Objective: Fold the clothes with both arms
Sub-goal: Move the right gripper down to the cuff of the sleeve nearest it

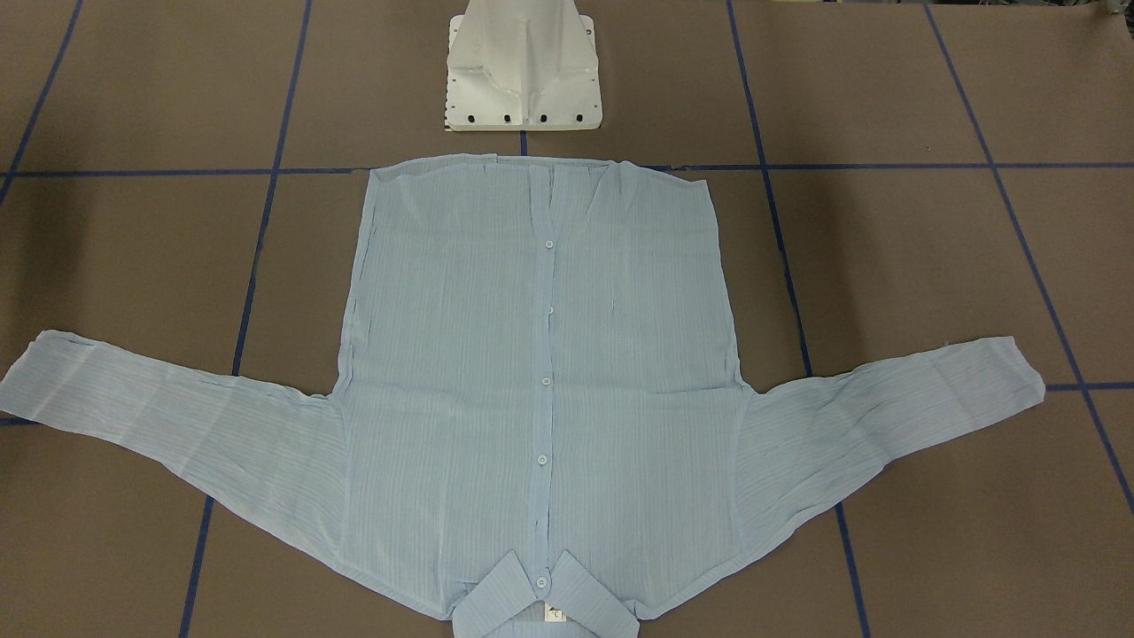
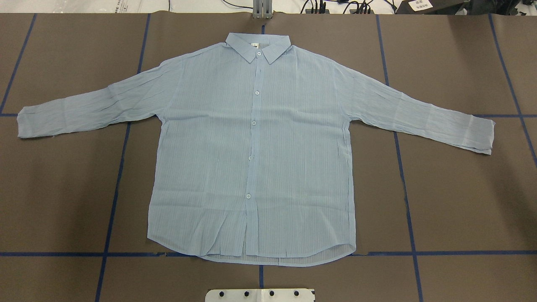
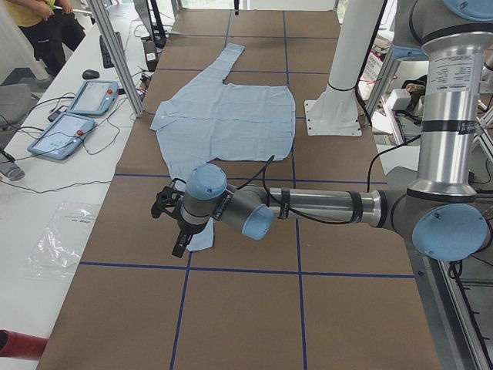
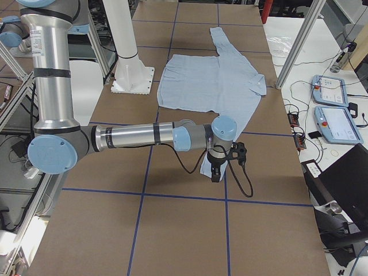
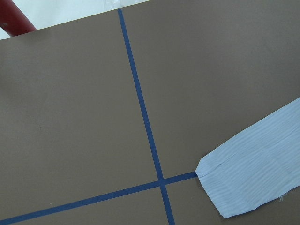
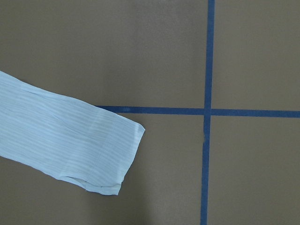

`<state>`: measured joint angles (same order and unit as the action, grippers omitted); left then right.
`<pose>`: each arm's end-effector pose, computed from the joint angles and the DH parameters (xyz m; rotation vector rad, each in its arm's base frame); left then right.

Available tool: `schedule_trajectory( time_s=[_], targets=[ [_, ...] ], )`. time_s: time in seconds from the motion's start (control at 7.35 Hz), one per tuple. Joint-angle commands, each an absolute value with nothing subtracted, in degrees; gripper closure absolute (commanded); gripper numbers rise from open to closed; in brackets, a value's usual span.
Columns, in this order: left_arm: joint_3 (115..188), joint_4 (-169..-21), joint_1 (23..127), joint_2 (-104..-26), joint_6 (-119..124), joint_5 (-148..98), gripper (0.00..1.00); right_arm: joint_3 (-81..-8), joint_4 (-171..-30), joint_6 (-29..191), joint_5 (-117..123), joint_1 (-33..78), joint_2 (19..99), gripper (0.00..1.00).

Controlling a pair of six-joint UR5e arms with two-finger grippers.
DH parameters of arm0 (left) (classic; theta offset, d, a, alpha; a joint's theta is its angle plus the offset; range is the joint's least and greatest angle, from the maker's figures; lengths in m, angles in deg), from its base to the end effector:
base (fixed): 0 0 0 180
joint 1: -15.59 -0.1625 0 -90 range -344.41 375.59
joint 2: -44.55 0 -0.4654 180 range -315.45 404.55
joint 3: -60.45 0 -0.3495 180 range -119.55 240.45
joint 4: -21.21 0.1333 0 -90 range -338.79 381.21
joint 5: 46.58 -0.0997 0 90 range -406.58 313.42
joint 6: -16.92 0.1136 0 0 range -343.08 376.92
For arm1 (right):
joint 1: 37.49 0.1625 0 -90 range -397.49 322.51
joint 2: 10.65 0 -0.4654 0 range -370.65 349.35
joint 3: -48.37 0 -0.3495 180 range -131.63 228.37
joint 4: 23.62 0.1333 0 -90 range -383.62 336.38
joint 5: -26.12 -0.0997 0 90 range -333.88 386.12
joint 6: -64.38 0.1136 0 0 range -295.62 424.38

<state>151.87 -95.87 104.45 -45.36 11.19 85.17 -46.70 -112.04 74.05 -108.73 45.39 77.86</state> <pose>-0.0482 -0.4777 0.6469 0.4295 0.7398 0.1054 -0.0054 -0.4724 0.6534 0.0192 -0.7926 -0.0135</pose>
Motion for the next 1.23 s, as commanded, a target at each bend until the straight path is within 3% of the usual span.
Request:
schedule_trajectory(
  time_s=[0.0,0.82,1.09],
  targets=[
    [152.03,-97.26,104.45,-45.28,11.29,85.26,0.0,-46.64,-112.04,74.05,-108.79,45.39,77.95,0.0],
    [151.59,-99.55,101.99,-44.93,10.77,85.26,0.0,-46.38,-107.91,76.49,-108.79,40.48,77.42,0.0],
    [151.51,-99.64,101.55,-45.19,11.03,85.26,0.01,-43.41,-98.03,93.99,-108.44,36.0,77.51,0.0]
  ],
)
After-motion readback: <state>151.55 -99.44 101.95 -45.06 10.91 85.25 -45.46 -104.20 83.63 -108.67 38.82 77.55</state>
